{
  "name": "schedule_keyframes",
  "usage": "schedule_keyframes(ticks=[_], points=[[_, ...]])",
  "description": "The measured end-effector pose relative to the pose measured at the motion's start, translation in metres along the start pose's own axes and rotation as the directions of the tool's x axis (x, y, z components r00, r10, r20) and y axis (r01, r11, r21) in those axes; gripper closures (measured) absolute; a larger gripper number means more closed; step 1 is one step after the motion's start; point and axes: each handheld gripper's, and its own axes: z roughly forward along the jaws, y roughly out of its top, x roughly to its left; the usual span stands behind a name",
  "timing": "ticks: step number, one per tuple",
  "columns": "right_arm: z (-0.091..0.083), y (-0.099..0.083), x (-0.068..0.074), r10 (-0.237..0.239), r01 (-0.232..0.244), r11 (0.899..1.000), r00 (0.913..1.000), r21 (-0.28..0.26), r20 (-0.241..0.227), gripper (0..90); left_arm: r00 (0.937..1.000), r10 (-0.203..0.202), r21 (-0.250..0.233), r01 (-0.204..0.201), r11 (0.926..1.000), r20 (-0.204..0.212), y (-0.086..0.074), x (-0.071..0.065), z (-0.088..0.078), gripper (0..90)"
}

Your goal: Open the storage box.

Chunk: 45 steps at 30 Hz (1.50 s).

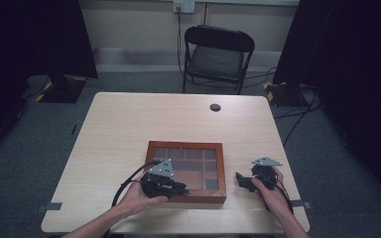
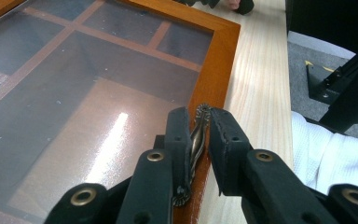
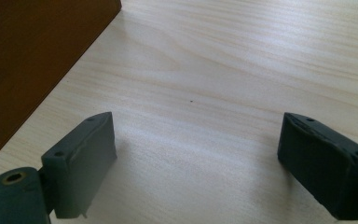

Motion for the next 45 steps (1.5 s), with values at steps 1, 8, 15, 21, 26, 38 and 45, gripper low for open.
schedule_keyframes(ticks=[1,8,15,21,26,38,45], points=[[0.000,0.000,0.000,-0.002,0.002,1.000,1.0000,0.000,0.000,10.7,0.9999,0.000,-0.007,0.000,1.0000,-0.012,0.000,-0.001,0.001,78.6],[0.000,0.000,0.000,-0.002,0.002,1.000,1.0000,0.000,0.000,10.7,0.9997,0.013,-0.011,-0.013,0.9998,-0.019,0.000,-0.002,0.002,80.4],[0.000,0.000,0.000,-0.001,0.001,1.000,1.0000,0.001,0.000,10.7,0.9998,-0.018,0.004,0.018,0.9998,0.004,0.002,0.001,0.002,80.8],[0.000,0.000,0.000,0.001,-0.001,1.000,1.0000,0.000,0.001,10.7,0.9988,-0.046,0.008,0.046,0.9989,0.019,0.004,0.004,0.000,80.9],[0.000,0.000,0.000,-0.001,0.001,1.000,1.0000,0.001,0.000,10.7,0.9977,-0.062,0.009,0.062,0.9980,0.028,0.007,0.005,-0.003,80.8],[0.000,0.000,0.000,0.001,-0.001,1.000,1.0000,0.000,0.000,10.7,0.9967,-0.069,-0.012,0.069,0.9975,0.043,0.016,0.007,-0.013,80.8],[0.000,0.000,0.000,-0.001,0.001,1.000,1.0000,0.001,-0.001,10.7,0.9963,-0.071,-0.011,0.072,0.9974,0.048,0.019,0.008,-0.015,80.8]])
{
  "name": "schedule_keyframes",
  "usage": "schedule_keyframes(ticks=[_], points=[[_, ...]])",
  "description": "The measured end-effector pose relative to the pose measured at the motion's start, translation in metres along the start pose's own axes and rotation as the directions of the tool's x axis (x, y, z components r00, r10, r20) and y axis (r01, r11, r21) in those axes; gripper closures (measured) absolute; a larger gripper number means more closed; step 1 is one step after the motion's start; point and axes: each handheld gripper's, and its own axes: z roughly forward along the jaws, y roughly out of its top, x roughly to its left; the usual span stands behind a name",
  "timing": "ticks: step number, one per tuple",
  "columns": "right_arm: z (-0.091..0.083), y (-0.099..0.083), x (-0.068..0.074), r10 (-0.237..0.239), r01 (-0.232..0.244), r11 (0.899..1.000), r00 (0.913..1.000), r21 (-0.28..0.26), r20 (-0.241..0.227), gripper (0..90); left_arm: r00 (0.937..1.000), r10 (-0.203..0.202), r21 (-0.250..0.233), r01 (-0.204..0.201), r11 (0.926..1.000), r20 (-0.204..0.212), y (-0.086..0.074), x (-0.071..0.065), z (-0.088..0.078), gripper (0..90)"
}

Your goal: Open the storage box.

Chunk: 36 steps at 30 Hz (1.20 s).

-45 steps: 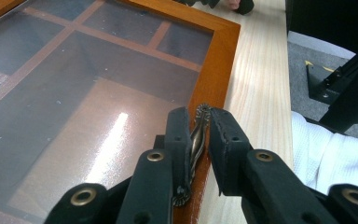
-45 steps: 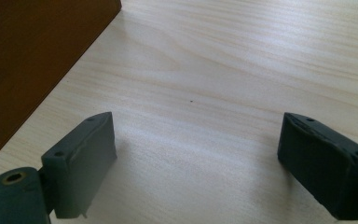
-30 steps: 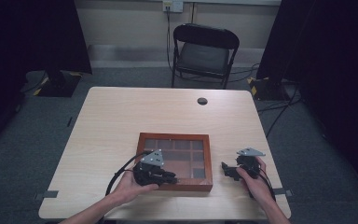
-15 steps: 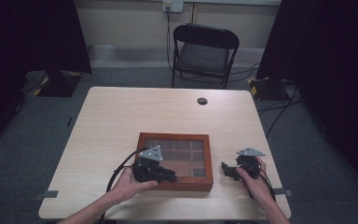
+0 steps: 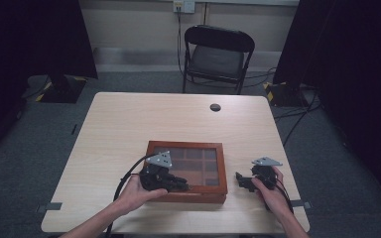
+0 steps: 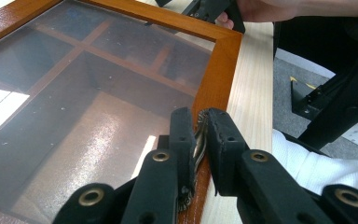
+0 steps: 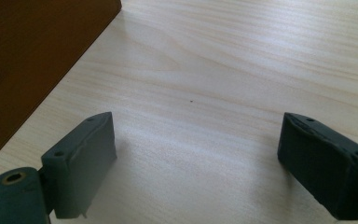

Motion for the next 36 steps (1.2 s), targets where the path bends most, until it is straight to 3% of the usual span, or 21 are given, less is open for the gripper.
schedule_keyframes(ticks=[22,36], points=[[0.000,0.000,0.000,0.000,0.000,1.000,1.0000,0.000,0.001,10.5,0.9998,-0.016,-0.012,0.016,0.9998,0.014,0.010,-0.002,-0.009,81.1],[0.000,0.000,0.000,0.000,0.000,1.000,1.0000,0.001,0.000,10.4,0.9999,-0.016,0.044,0.016,0.9989,-0.006,0.021,-0.004,-0.011,81.0]])
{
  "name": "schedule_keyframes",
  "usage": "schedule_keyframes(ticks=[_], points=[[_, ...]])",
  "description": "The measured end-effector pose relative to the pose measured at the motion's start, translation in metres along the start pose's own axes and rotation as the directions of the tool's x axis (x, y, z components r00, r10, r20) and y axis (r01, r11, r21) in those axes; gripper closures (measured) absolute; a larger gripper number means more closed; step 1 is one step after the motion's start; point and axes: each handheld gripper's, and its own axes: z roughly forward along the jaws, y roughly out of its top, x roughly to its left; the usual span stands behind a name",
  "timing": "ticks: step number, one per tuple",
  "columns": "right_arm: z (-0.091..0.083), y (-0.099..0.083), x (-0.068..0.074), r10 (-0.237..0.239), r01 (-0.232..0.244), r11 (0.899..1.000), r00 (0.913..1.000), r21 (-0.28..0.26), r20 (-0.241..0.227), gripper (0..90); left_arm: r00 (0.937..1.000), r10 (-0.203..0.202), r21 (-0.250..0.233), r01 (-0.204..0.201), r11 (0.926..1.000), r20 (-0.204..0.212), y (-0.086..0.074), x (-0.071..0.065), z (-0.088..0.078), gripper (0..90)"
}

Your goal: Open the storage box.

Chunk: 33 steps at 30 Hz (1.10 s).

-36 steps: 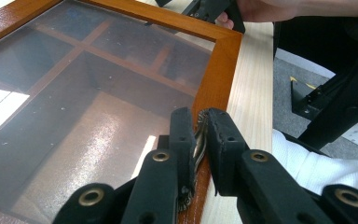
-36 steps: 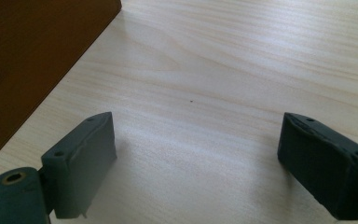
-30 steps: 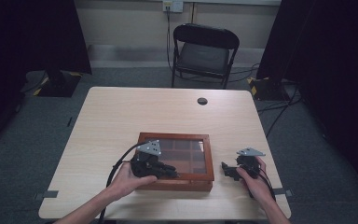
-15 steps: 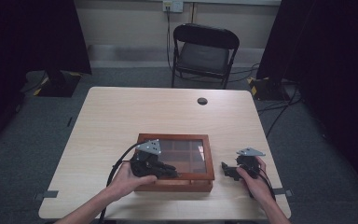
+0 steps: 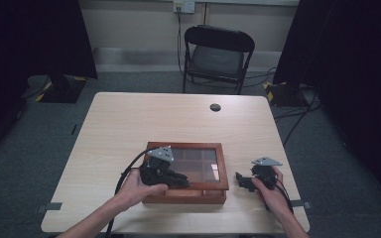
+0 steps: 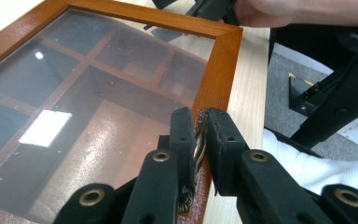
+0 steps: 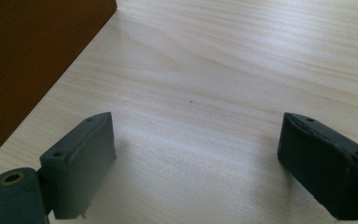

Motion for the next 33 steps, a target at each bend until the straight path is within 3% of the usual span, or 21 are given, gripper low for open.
schedule_keyframes(ticks=[5,7,17,26,33], points=[[0.000,0.000,0.000,0.000,0.000,1.000,1.0000,0.000,0.000,10.3,0.9997,-0.026,-0.039,0.026,0.9989,0.004,0.005,0.001,-0.006,80.9],[0.000,0.000,0.000,0.000,0.000,1.000,1.0000,0.000,0.000,10.3,0.9998,-0.018,-0.020,0.018,0.9996,-0.013,0.008,0.000,-0.006,80.8],[0.000,0.000,0.000,-0.001,0.001,1.000,1.0000,0.001,-0.001,10.1,0.9995,-0.031,-0.042,0.031,0.9986,0.003,0.011,0.002,-0.009,80.9],[0.000,0.000,0.000,-0.001,0.001,1.000,1.0000,0.000,-0.001,10.1,0.9997,-0.019,-0.041,0.019,0.9990,-0.015,0.021,0.002,-0.016,80.8],[0.000,0.000,0.000,-0.001,0.001,1.000,1.0000,0.000,-0.001,10.1,0.9992,-0.034,-0.051,0.033,0.9981,-0.020,0.027,0.004,-0.022,80.7]])
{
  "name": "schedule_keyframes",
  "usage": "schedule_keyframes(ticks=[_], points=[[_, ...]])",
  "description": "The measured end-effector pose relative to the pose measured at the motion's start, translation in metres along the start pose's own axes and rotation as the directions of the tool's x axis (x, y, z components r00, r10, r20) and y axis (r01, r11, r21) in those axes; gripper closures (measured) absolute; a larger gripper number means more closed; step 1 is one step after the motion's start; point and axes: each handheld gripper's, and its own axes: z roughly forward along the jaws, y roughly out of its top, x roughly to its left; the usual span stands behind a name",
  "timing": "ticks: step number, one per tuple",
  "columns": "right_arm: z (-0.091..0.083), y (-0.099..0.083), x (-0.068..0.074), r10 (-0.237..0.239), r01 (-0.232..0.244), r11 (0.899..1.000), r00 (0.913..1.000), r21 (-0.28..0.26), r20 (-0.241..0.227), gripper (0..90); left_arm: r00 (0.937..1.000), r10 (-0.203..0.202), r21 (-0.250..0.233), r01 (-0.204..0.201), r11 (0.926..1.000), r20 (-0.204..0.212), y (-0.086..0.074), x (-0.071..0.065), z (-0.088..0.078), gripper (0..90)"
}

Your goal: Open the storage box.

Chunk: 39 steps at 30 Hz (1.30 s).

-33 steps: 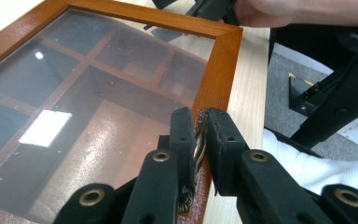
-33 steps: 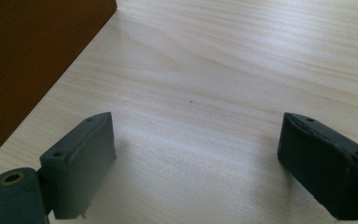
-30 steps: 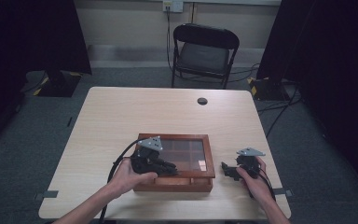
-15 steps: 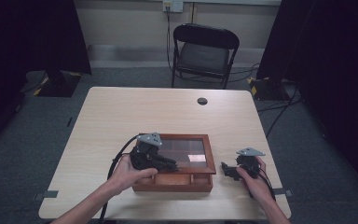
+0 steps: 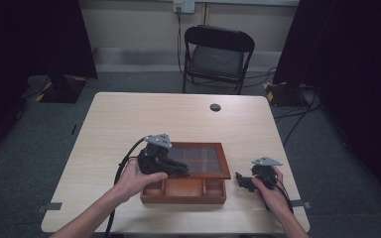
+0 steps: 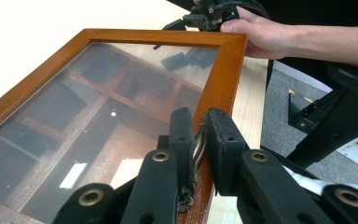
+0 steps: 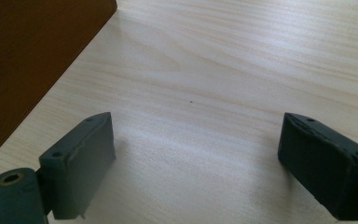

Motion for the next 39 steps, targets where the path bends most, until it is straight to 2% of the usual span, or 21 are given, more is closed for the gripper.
schedule_keyframes(ticks=[3,13,21,25,39], points=[[0.000,0.000,0.000,0.000,0.000,1.000,1.0000,0.000,0.000,10.1,1.0000,-0.005,-0.020,0.005,0.9998,0.006,0.002,0.002,-0.001,80.7],[0.000,0.000,0.000,0.002,-0.002,1.000,1.0000,0.000,0.001,10.1,1.0000,-0.006,-0.021,0.006,0.9998,0.002,0.012,0.005,-0.007,80.7],[0.000,0.000,0.000,-0.002,0.002,1.000,1.0000,0.000,-0.002,9.9,0.9998,-0.020,-0.057,0.020,0.9982,-0.001,0.023,0.011,-0.015,80.8],[0.000,0.000,0.000,-0.003,0.003,1.000,1.0000,-0.001,-0.003,9.8,0.9999,-0.005,-0.048,0.004,0.9988,-0.016,0.027,0.011,-0.016,80.8],[0.001,0.000,-0.001,-0.006,0.006,1.000,1.0000,0.000,-0.004,9.6,0.9999,-0.007,-0.041,0.006,0.9992,-0.012,0.032,0.013,-0.017,81.0]])
